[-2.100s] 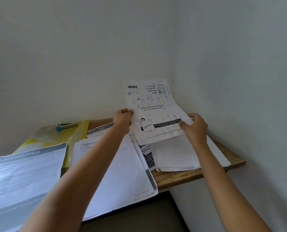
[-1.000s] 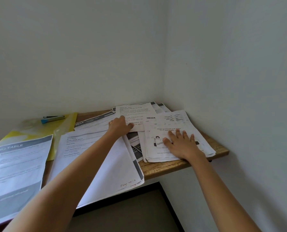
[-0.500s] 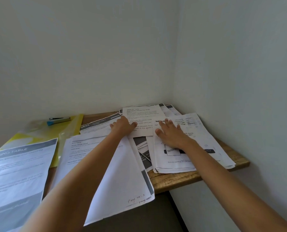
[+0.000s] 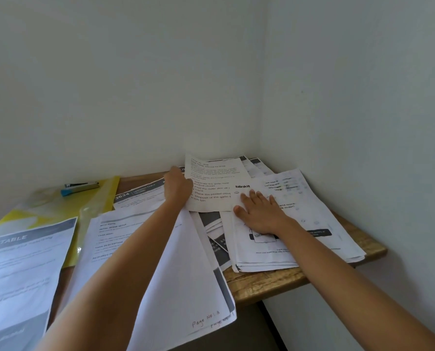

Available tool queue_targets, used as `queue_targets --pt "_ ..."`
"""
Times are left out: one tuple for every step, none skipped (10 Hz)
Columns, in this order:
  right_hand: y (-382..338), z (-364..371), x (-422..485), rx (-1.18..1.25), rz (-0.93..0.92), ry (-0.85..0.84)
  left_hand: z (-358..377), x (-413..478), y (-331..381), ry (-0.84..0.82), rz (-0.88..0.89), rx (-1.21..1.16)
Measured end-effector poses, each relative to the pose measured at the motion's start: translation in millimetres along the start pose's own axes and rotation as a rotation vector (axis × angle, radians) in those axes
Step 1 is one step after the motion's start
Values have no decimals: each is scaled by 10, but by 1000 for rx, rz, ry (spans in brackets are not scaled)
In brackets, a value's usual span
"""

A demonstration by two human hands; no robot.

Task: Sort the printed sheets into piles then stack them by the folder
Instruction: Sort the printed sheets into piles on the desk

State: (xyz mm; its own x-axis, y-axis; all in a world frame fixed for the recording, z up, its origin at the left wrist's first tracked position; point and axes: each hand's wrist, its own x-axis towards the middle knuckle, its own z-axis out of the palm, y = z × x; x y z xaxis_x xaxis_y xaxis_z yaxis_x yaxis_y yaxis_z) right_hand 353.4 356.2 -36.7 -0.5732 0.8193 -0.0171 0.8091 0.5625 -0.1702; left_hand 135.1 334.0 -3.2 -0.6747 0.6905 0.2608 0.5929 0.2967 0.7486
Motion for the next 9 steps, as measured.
queue_targets --pt "0 6 3 3 1 -1 -21 37 26 26 4 -70" --pt "4 17 -1 4 4 5 -47 52 66 46 -16 -196" --pt "7 21 -4 8 6 14 -97 52 140 62 -27 -368" --pt "6 21 -8 20 3 19 -204 67 231 92 -10 -439" --pt "12 26 -7 13 3 25 -358 98 311 152 -17 -485" --pt "15 31 0 12 5 23 -522 117 345 208 -20 -541" --pt "17 31 2 18 2 18 -692 113 353 270 -41 -647" --pt "19 10 1 44 11 17 -854 75 362 312 -69 -746" --pt "-17 -48 -47 275 27 107 -972 22 373 333 -105 -839"
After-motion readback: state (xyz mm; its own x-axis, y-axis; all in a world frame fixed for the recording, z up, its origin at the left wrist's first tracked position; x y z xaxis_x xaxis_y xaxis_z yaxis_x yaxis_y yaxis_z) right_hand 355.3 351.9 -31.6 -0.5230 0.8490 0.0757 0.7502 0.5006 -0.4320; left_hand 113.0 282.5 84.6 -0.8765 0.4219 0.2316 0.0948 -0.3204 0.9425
